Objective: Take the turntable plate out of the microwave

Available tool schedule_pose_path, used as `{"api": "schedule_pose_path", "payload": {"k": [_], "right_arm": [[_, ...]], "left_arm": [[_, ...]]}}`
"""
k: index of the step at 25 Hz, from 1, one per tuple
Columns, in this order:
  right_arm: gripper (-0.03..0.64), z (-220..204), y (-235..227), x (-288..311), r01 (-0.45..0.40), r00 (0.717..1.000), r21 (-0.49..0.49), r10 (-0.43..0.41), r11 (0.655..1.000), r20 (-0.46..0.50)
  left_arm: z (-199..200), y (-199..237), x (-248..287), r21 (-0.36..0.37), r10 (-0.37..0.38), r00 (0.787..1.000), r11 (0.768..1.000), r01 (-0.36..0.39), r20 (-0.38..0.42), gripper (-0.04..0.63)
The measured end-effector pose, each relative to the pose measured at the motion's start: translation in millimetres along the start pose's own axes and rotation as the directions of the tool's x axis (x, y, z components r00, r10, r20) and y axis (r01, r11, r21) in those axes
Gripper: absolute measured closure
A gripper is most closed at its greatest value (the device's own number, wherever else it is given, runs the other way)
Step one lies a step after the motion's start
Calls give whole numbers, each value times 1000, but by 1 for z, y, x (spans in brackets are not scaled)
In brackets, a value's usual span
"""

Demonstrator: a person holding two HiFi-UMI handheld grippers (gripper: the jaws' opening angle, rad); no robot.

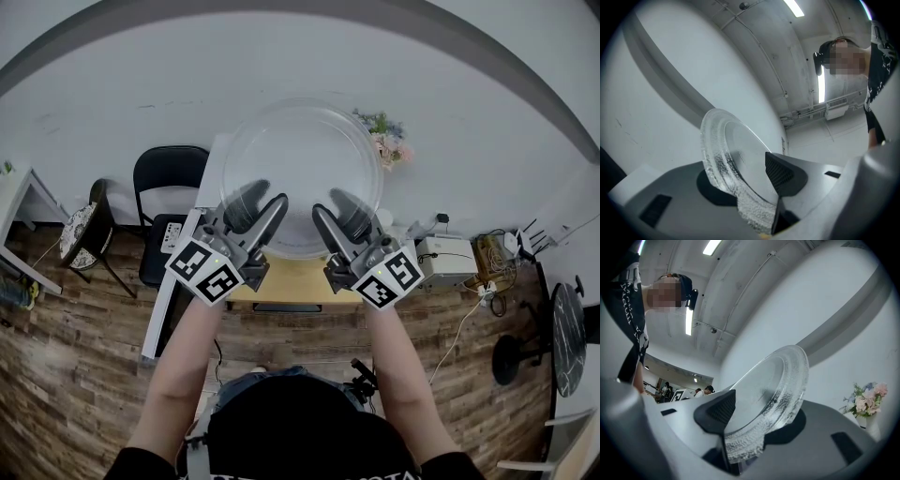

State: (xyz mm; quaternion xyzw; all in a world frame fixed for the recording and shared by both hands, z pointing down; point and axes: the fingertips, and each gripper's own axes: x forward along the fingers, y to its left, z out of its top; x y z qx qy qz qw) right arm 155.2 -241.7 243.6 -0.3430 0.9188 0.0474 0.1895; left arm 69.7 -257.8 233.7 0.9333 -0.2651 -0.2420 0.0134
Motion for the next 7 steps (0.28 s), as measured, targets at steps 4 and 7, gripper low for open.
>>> {"api": "schedule_pose_path", "payload": {"k": [4,7], "right_arm": [[426,2,2,-2,-1,1000,-1,1,1000,1],[426,2,4,-4,-1,1000,-2,1,1000,2]], "left_arm": [[1,-3,-1,2,1,1000,1000,-1,-1,423],[1,-6,-2,3,1,1000,1000,-1,0,423]]}}
